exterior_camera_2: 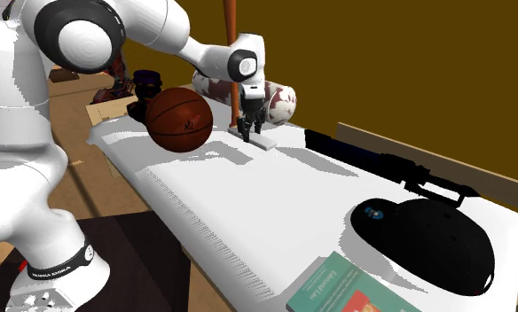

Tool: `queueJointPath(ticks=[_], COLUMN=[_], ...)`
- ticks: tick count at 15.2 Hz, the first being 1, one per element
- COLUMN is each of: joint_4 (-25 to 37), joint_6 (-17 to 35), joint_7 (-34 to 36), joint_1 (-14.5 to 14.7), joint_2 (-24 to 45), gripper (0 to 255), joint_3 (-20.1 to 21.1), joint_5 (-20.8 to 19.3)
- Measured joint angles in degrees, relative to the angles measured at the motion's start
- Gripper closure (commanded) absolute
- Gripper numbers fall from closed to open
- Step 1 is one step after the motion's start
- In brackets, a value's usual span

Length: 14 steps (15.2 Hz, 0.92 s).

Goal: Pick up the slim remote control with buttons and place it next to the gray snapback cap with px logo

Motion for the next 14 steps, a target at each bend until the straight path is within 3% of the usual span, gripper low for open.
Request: queueJointPath(ticks=[14], joint_4=[6.9], joint_6=[-9.4], joint_7=[-1.8], joint_1=[-0.4], joint_2=[-3.2], gripper=[255], joint_3=[1.1], joint_5=[2.6])
